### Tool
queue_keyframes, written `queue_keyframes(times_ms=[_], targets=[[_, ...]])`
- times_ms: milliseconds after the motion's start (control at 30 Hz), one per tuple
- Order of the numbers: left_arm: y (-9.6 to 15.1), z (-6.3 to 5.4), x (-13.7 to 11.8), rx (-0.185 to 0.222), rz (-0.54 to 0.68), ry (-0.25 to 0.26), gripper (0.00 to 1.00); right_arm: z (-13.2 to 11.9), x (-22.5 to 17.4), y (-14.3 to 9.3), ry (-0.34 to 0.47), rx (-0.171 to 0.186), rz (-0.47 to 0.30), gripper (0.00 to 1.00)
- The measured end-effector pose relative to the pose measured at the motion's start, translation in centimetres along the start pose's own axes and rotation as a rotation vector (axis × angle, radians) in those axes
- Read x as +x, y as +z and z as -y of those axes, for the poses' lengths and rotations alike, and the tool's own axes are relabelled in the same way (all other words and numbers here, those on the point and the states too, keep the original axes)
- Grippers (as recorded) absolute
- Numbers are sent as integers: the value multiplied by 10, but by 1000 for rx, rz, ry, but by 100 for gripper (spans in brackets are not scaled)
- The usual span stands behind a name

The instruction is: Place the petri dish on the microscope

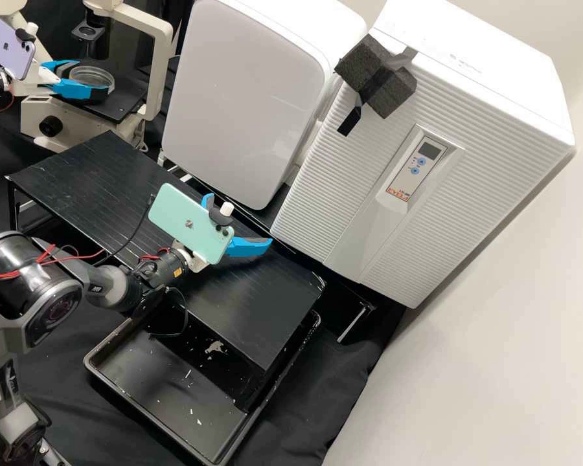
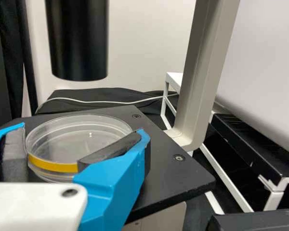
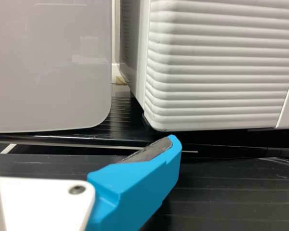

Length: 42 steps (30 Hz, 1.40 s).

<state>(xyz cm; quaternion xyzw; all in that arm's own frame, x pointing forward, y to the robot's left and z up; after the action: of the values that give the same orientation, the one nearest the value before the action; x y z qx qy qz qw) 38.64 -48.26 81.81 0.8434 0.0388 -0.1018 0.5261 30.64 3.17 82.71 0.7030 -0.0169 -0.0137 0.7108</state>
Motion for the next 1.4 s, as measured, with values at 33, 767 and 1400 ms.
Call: queue_keyframes(times_ms=[33, 767, 1400], targets=[[1, 0, 1, 5, -2, -3, 0, 0, 0, 0, 0, 0, 0, 100], [4, 5, 17, 23, -22, 15, 0, 0, 0, 0, 0, 0, 0, 100], [2, 13, 28, 40, -48, 31, 100, 0, 0, 0, 0, 0, 0, 100]])
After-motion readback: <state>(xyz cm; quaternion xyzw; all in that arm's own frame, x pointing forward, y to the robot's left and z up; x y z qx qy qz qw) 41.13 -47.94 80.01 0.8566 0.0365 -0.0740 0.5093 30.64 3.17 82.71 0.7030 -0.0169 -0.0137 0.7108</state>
